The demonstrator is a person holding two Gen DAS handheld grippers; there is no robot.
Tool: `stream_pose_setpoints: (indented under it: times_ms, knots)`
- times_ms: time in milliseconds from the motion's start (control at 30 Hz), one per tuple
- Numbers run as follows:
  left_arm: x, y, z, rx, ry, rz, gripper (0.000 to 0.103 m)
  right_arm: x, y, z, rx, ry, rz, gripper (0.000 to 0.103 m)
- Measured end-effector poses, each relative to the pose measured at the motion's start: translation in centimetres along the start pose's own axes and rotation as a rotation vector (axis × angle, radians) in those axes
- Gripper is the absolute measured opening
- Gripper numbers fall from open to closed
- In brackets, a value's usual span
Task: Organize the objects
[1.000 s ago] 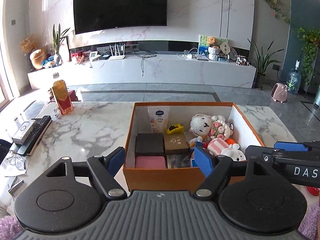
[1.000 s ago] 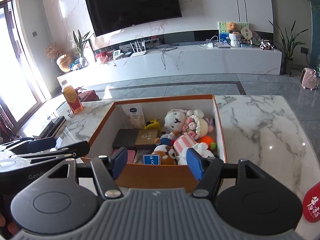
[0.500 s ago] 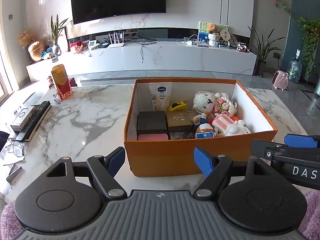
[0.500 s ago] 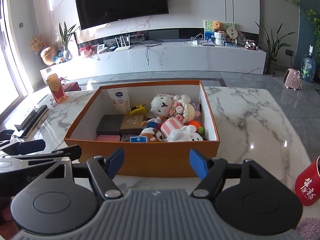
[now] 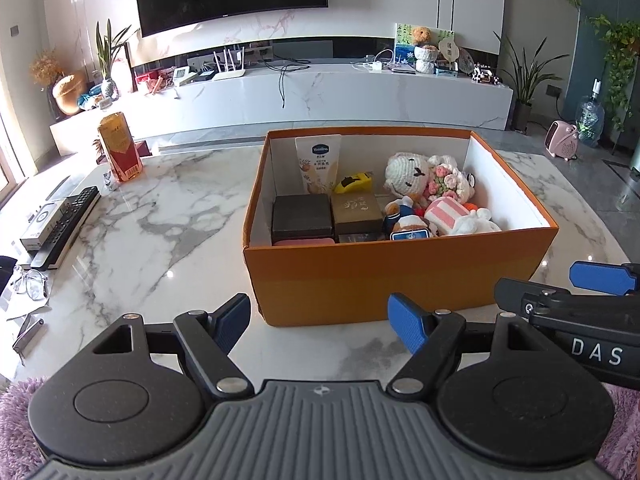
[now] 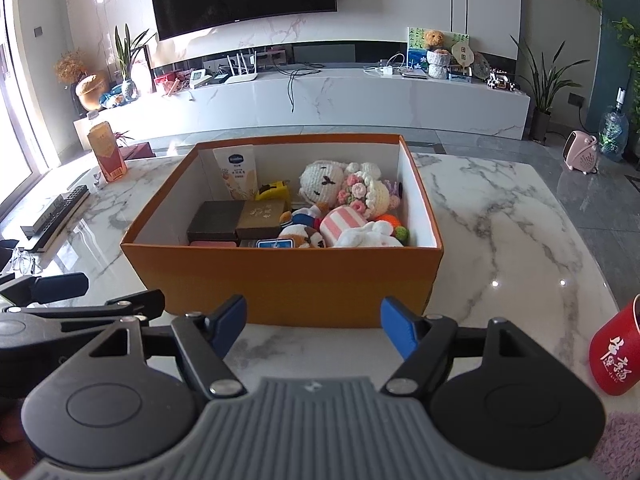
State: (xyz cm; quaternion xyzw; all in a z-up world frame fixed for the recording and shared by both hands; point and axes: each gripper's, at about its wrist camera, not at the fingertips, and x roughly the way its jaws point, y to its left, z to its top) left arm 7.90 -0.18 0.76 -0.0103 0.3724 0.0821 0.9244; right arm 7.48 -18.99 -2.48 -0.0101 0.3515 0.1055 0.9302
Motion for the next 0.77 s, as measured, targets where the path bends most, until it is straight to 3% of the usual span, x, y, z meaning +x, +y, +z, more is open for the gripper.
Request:
stream_pose_setpoints:
  times_ms: [767]
  knots:
    - [0.01,-0.69,-0.1,0.031,0.008,0.018,0.089,0.12,-0.46,-0.44,0.007,0.016,-0.005,0.076]
